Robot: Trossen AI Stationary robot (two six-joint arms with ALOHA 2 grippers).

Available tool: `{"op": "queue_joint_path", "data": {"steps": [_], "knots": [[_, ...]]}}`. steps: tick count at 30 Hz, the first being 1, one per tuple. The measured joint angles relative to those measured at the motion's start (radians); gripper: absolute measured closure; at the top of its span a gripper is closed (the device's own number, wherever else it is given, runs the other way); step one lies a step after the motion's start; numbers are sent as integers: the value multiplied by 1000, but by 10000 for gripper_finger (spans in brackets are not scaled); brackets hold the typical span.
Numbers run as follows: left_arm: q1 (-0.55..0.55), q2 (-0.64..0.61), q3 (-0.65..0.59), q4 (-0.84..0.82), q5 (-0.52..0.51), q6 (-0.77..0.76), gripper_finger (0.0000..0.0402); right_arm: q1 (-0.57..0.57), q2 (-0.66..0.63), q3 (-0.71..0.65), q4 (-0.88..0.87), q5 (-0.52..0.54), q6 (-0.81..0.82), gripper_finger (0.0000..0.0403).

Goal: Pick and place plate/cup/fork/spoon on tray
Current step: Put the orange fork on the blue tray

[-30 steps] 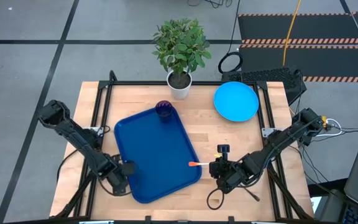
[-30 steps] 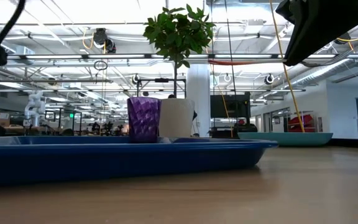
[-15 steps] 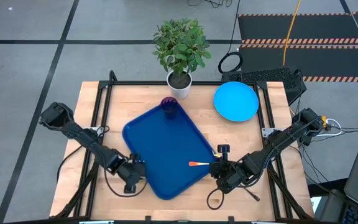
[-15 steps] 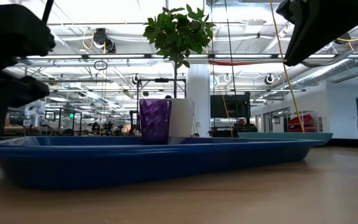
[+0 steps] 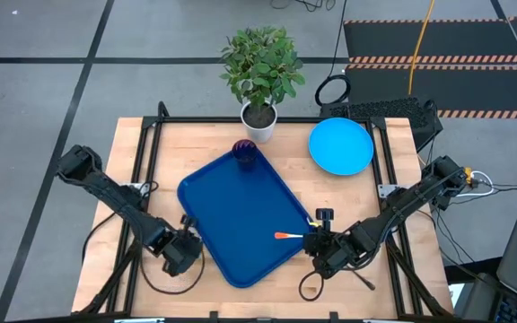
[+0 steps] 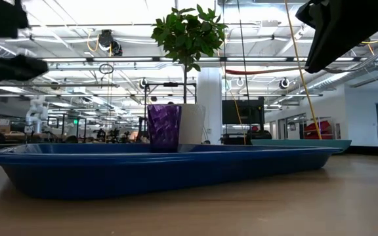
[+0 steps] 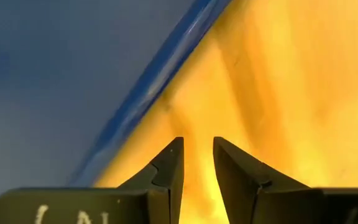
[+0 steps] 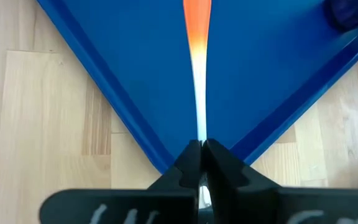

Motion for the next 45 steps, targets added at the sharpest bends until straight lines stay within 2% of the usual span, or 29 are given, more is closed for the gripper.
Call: {"op": "queue_joint_path", "data": {"steps": [3, 7, 14, 19, 23, 32, 37, 45], "knots": [[-20, -1, 37, -79, -38, 144, 311, 0, 0, 0, 1, 0, 7, 403], [-27, -1, 34, -86, -57, 264, 299, 0, 0, 0, 1, 0, 7, 403], [36, 8, 1, -83, -186, 394, 221, 0, 0, 0, 2, 0, 1, 403], [94, 8, -12, -57, -179, 451, 167, 0, 0, 0, 0, 0, -1, 403], [119, 8, -27, -41, -131, 497, 155, 0, 0, 0, -2, 0, -1, 403], [154, 8, -95, 64, -97, 535, 197, 0, 0, 0, -2, 1, -4, 403], [176, 8, -121, 138, -94, 517, 235, 0, 0, 0, -3, 1, -5, 403], [192, 8, -122, 141, -45, 468, 311, 0, 0, 0, -3, 1, -5, 403]]}}
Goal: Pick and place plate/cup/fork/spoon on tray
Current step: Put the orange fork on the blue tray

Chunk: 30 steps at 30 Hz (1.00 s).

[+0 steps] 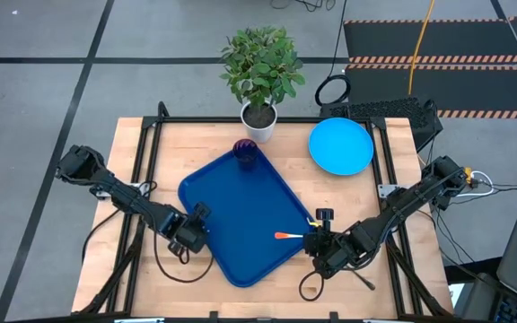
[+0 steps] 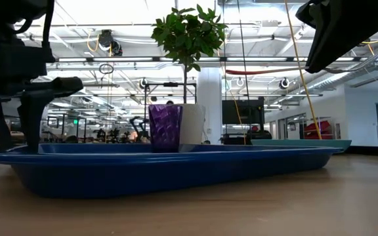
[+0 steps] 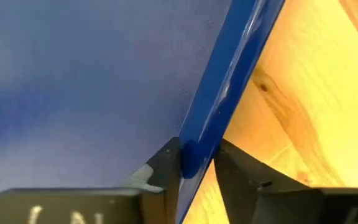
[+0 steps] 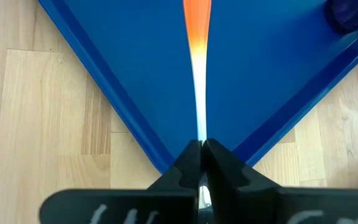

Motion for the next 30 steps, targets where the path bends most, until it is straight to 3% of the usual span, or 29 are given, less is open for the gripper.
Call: {"op": "queue_joint_path", "data": {"steps": [6, 19, 30], "knots": [[-1, 0, 0, 17, 8, -44, 345, 0, 0, 0, 0, 0, 2, 403], [-18, 0, 0, 101, 58, -144, 327, 0, 0, 0, 0, 0, 3, 403], [-31, 0, 0, 235, 56, -371, 325, 0, 0, 0, 0, 0, 3, 403]]}}
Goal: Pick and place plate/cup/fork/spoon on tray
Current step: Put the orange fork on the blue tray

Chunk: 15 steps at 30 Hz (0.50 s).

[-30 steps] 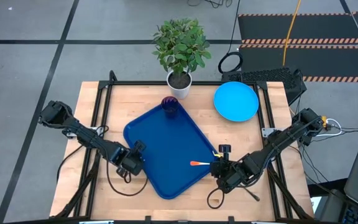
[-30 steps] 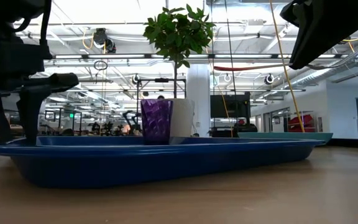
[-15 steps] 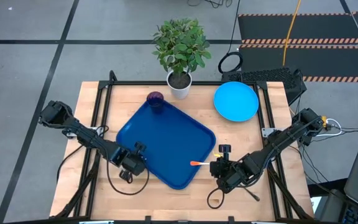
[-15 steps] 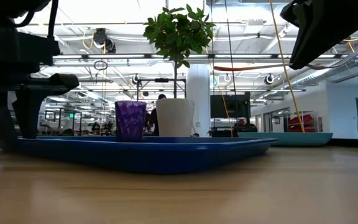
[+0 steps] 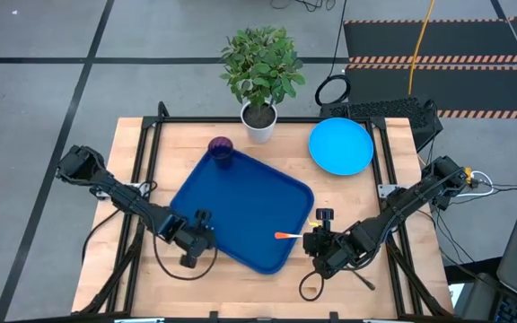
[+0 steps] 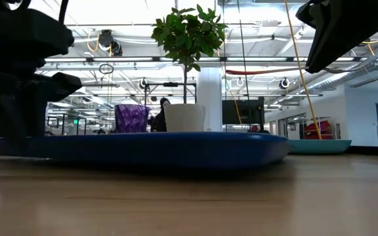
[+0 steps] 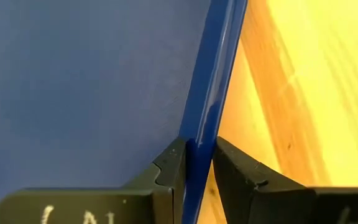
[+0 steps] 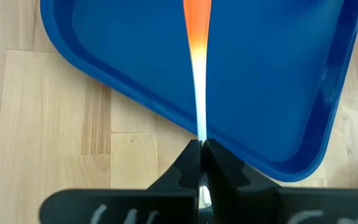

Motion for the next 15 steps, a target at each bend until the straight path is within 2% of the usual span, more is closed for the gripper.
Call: {"op": "queue_joint_path", "data": {"steps": [7, 15], "knots": [[0, 11, 0, 42, -4, -86, 325, 0, 0, 0, 0, 0, 3, 403], [-19, 161, 14, 203, -10, -138, 325, 0, 0, 0, 0, 0, 4, 403]]}}
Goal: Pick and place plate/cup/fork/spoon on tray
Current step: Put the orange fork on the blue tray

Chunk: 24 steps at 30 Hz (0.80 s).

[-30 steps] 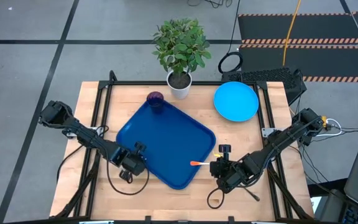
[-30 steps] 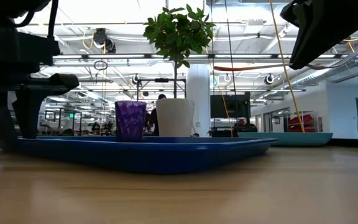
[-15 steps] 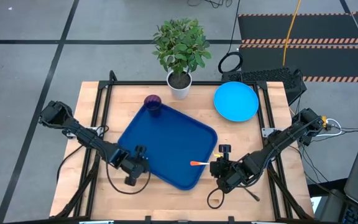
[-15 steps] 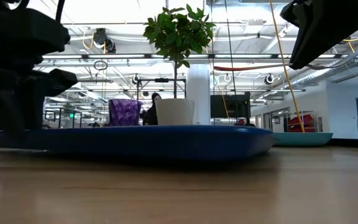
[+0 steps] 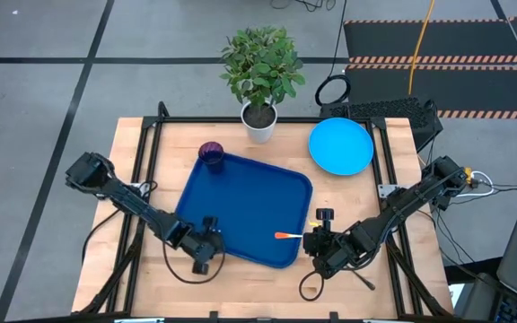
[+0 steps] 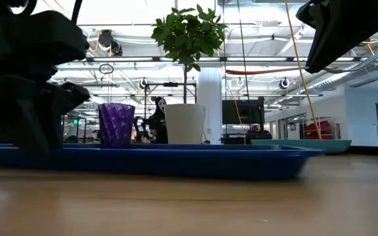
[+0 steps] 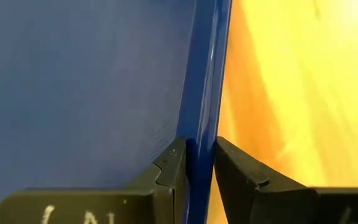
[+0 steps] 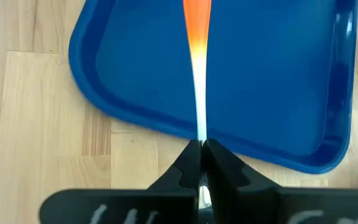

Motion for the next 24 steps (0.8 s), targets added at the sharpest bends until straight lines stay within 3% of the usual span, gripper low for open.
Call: {"op": "queue_joint_path", "data": {"steps": [5, 12, 24], "knots": [[-5, 84, 48, 98, 5, -42, 325, -2, 0, 0, 0, 0, 0, 403], [-6, 106, 147, 39, -57, -91, 325, -4, 0, 0, 0, -20, 5, 403], [9, 167, 160, 130, -129, -221, 325, -4, 0, 0, -10, -23, 17, 403]]}}
